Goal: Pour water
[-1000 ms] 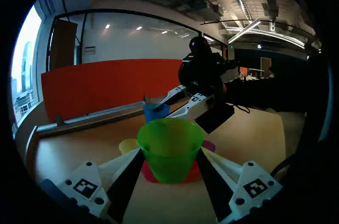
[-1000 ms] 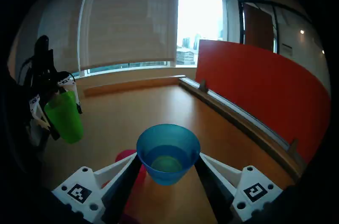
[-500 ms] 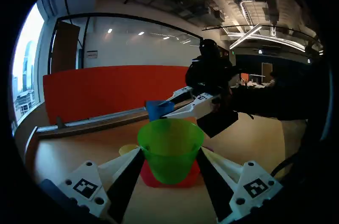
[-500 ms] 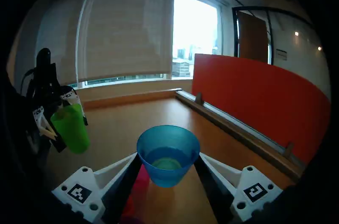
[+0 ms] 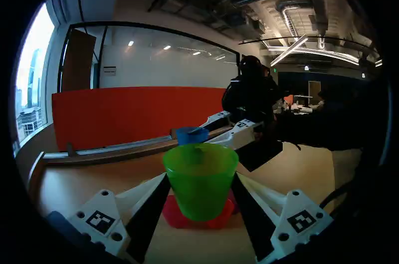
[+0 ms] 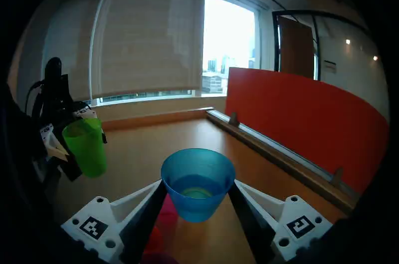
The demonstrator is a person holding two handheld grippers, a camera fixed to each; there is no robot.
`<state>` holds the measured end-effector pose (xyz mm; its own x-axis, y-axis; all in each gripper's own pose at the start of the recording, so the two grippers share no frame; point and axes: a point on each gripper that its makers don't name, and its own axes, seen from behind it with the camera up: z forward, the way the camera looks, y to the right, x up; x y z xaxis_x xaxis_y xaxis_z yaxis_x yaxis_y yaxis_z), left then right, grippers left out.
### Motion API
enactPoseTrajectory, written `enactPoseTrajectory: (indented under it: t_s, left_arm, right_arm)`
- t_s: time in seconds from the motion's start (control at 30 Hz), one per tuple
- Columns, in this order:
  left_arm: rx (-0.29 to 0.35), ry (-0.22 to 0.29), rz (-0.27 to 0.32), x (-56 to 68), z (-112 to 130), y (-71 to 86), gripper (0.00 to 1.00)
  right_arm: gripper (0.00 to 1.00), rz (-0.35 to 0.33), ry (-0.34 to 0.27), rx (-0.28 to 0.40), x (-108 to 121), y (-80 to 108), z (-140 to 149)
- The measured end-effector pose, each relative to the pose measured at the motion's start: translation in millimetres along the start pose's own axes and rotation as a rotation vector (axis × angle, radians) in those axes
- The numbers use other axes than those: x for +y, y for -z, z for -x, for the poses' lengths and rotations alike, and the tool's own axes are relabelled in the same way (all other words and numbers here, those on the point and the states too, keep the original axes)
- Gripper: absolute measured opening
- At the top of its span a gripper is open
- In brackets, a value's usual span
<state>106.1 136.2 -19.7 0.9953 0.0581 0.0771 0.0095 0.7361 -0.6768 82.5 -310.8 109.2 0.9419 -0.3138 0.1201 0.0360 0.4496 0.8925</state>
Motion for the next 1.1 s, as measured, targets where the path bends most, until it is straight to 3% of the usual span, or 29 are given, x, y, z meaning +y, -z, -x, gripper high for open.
enactPoseTrajectory:
  t_s: [0.47,1.1]
  left_arm:
    - [0.021,-0.003,-0.007,1.7,-8.8,1.9,0.82]
    - [0.02,-0.002,0.0,5.2,-10.2,-0.7,0.82]
  right_arm:
    - [0.88,0.009,0.001,0.039,-5.0,7.6,-11.2]
    - [0.88,0.017,-0.012,0.179,-11.0,15.6,-50.9]
